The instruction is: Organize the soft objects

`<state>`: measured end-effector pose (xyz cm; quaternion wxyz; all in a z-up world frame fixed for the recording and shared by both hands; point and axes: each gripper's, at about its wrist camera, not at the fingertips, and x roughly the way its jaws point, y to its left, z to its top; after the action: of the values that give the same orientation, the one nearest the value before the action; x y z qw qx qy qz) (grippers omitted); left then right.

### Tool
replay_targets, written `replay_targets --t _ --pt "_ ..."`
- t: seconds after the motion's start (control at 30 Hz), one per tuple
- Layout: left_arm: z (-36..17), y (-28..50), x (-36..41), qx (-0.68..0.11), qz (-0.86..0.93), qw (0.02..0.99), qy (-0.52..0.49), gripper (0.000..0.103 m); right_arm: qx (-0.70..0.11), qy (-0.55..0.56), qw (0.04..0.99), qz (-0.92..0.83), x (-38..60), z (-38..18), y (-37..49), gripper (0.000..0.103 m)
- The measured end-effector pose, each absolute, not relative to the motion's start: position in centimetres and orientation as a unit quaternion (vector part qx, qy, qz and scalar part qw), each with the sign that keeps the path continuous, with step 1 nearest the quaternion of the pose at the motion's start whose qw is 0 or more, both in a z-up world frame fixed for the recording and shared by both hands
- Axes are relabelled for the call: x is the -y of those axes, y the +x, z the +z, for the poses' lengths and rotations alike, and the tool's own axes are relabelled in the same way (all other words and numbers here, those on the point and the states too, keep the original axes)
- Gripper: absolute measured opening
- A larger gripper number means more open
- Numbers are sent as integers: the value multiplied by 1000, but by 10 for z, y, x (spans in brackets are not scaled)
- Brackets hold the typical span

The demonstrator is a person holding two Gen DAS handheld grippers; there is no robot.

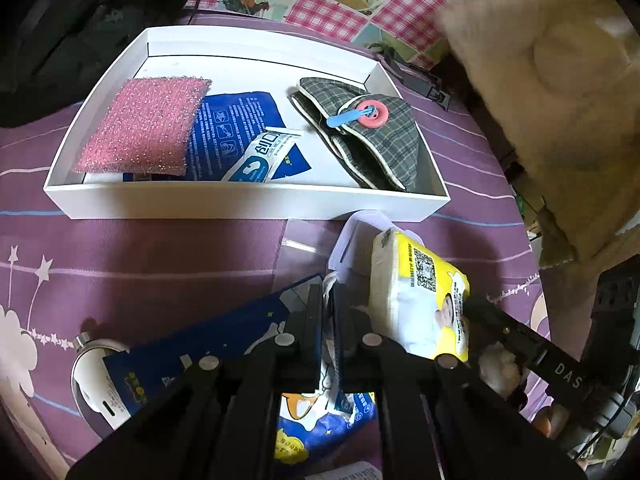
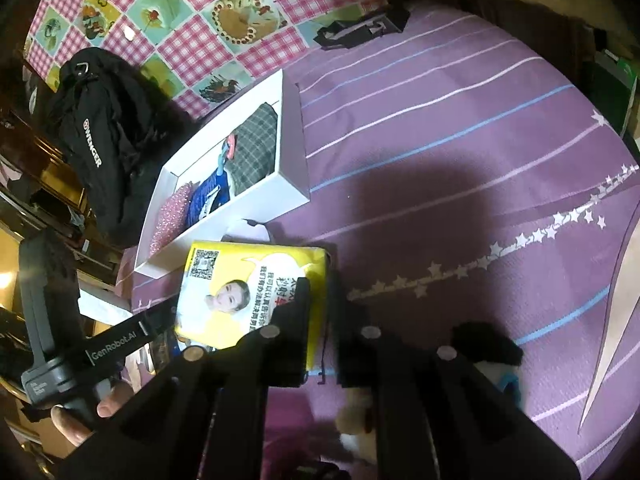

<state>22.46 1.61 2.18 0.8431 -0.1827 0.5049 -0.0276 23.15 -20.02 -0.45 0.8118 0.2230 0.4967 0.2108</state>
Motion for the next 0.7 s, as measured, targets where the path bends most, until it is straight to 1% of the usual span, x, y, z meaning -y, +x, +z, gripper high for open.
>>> replay_targets --t 0.1,0.17,0.2,0.23,0.3,0.43,0.5,0.6,0.7 --pt "22 225 -17 -506 -27 843 -182 3 -495 214 819 195 201 -1 230 11" --pt "21 225 -18 -507 -28 842 -182 3 -494 205 824 189 201 1 229 16" --pt "22 225 -17 -507 -28 843 -180 3 -494 204 824 189 201 1 229 24" --pt "22 225 -17 -507 -28 843 -178 3 -491 207 825 191 203 2 230 35" --pt "22 225 -16 -507 -26 844 -173 3 -481 222 825 198 205 3 231 47" --pt "21 225 -16 -507 -28 843 -177 3 -490 238 806 230 200 4 235 65" --pt "21 225 -17 -508 -31 842 -181 3 -495 231 804 236 192 4 237 71" --pt "19 225 -20 -508 -33 839 -192 3 -496 223 807 229 182 3 237 74" --pt "18 225 -23 -509 -36 837 -199 3 -501 213 805 233 170 2 239 74"
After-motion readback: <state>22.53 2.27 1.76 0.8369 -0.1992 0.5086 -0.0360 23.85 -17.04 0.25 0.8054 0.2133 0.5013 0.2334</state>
